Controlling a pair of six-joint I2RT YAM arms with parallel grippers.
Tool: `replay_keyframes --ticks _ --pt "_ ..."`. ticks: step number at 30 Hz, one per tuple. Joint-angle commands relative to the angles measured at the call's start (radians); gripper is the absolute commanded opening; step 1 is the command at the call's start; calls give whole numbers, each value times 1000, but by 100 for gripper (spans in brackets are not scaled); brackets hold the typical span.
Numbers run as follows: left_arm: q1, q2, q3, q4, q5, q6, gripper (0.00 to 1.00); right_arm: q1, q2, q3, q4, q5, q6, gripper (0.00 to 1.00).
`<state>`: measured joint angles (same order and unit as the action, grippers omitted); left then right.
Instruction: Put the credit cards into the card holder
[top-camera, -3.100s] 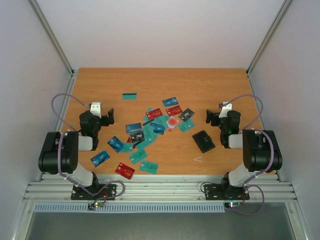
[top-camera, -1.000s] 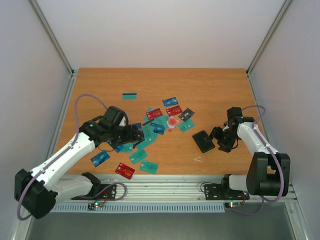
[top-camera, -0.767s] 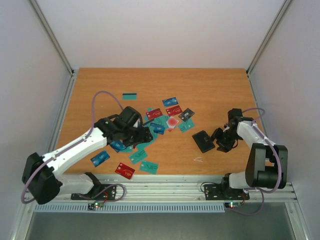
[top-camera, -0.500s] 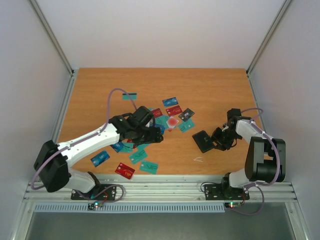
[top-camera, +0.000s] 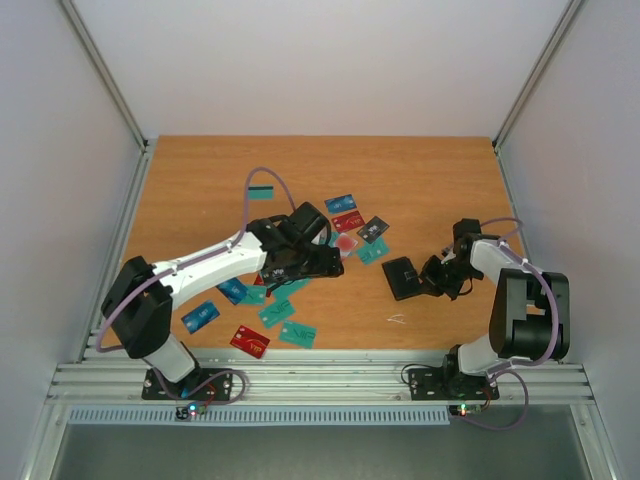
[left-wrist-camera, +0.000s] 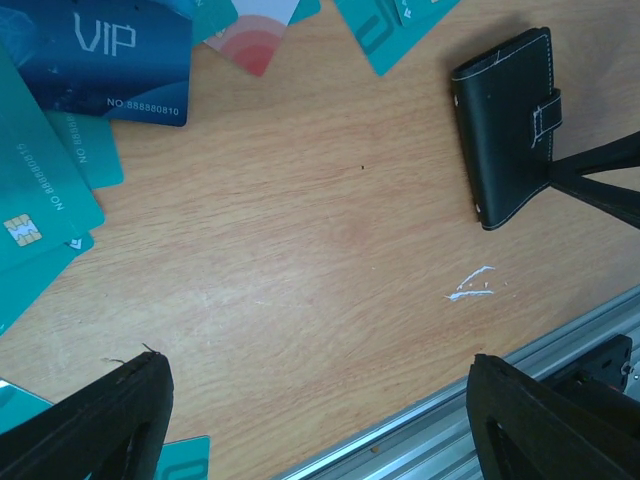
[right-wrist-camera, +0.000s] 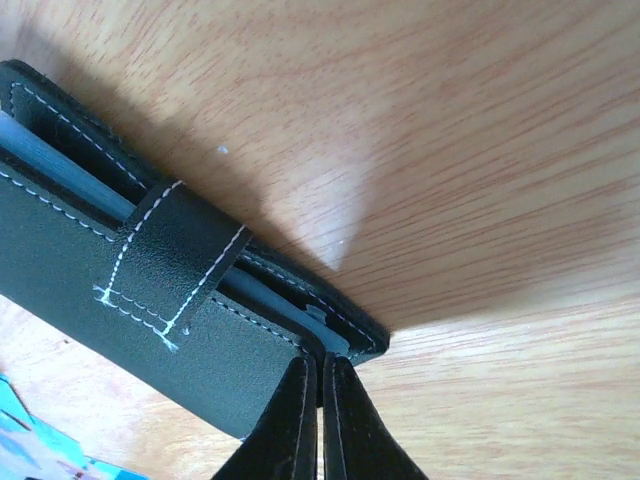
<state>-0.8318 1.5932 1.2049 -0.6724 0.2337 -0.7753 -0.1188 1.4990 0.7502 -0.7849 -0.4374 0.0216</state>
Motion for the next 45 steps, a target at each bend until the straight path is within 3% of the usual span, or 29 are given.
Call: replay_keyframes --ticks 1,8,16,21,25,37,41,45 --pt "-4 30 33 36 31 18 81 -5 -16 -12 -6 -53 -36 1" --pt "-4 6 -45 158 89 -64 81 0 -124 -53 -54 -174 -24 1" --pt "-5 -27 -146 329 110 -222 81 2 -215 -64 -88 -298 130 1" --pt "-6 -41 -254 513 104 -413 81 3 -237 -59 -94 -343 196 1" --pt "-10 -32 -280 548 83 -535 81 8 -242 -68 -67 -370 258 1" --pt "-49 141 -323 846 151 -856 74 60 -221 -110 11 -392 421 1" --pt "-52 175 -296 811 164 -861 70 92 -199 -106 34 -406 474 1" --pt "-54 220 -309 883 185 -892 67 113 -184 -105 61 -411 511 1"
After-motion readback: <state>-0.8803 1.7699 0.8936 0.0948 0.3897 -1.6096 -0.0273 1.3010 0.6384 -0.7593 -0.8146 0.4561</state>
